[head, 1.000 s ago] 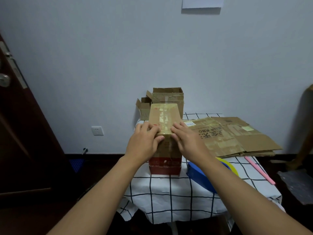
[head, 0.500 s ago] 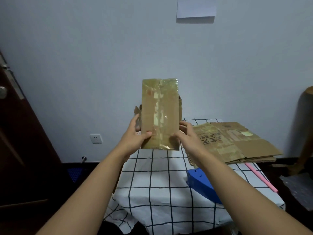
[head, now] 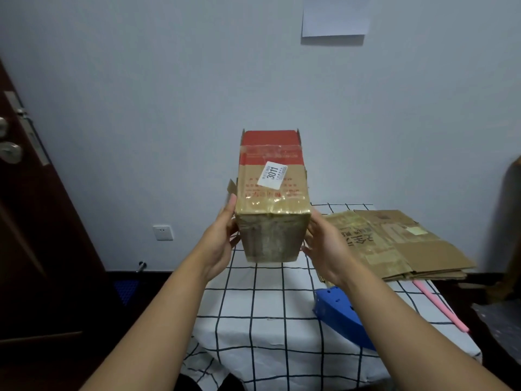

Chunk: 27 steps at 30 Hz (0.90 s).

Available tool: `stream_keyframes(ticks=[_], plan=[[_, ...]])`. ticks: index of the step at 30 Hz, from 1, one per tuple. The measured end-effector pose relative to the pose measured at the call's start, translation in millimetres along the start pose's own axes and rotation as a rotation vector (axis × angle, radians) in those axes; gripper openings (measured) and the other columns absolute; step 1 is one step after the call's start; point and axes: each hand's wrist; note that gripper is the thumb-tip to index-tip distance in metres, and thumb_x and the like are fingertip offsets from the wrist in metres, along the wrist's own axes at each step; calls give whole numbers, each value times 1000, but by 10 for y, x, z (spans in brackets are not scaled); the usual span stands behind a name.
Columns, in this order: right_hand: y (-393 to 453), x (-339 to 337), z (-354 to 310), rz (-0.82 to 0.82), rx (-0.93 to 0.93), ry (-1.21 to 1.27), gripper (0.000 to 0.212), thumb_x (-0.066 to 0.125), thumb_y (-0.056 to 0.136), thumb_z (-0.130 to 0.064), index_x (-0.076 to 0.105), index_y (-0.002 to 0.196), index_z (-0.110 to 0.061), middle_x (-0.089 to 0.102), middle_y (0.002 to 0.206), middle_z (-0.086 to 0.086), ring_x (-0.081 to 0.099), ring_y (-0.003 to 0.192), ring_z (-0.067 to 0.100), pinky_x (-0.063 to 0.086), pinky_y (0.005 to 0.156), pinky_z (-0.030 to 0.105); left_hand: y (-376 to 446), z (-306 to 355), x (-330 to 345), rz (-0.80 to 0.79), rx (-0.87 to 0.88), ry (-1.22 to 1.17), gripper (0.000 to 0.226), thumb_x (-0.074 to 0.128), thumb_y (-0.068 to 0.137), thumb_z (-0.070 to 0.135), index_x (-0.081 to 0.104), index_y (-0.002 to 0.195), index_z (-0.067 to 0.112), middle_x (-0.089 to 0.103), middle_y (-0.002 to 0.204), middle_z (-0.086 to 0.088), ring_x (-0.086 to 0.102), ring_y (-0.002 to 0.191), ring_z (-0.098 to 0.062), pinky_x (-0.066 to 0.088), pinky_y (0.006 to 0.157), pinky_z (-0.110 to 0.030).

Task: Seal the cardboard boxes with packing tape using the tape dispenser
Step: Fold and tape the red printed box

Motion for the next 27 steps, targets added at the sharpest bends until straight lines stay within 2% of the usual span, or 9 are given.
stream_keyframes(ticks=[2,4,6,9,12,15,19,23,27], plan=[[-8,-42,0,-41,-31,-6,53,59,88,-47,48,140,-50,46,151,-15,28,147,14,11,121,51,5,24,-74,2,20,-63,41,61,84,60,73,110,31,72,103,7,59,103,-14,44,93,-32],[-16,-62,17,-61,-73,-50,48,61,94,-43,47,137,-56,47,148,-22,33,144,9,15,120,50,9,36,-134,-22,8,-42,51,61,79,64,71,114,29,71,107,6,61,102,-14,46,92,-32],[-38,-44,11,-52,-153,-117,54,69,86,-49,46,134,-59,49,144,-26,41,138,2,29,118,39,9,36,-110,-61,-5,70,73,62,67,79,63,124,32,71,117,8,66,107,-9,47,99,-36],[-40,-21,3,19,-226,-273,76,73,69,-71,41,137,-61,47,138,-31,45,128,-7,39,107,27,41,-11,-73,22,13,26,74,75,62,66,60,123,27,72,115,4,68,105,-12,46,102,-43],[37,-186,-30,277,-162,-311,109,67,65,-79,22,155,-39,36,157,-7,43,134,14,38,110,46,65,-66,-127,-19,54,-183,56,72,75,49,62,124,22,69,122,-4,66,110,-18,49,101,-44],[114,-395,-114,316,-50,-269,121,70,63,-74,11,159,-28,33,159,1,42,139,24,37,109,50,61,-113,-152,-82,74,-315,61,72,77,41,56,133,20,65,129,-8,64,115,-22,50,99,-45],[174,-577,-180,322,-61,-193,94,78,58,-64,50,134,-17,66,126,2,67,107,18,56,84,37,97,-142,-57,-37,65,-185,54,63,88,44,50,136,22,62,134,-5,56,125,-24,47,103,-48],[184,-773,-186,481,-187,-222,76,85,72,-46,39,128,-22,62,117,-5,64,106,14,56,89,40,232,-179,108,206,185,256,52,52,90,54,46,138,37,61,124,7,58,114,-7,47,90,-26],[213,-900,-225,532,-281,-342,71,85,76,-39,33,123,-27,55,113,-13,56,100,-1,48,75,20,424,-226,415,319,236,351,33,38,105,42,50,135,49,58,133,10,56,114,-2,48,92,-22]])
Point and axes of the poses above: each hand's wrist, its own y-axis towards the middle knuckle, its own x-axis out of the palm, z = x × y
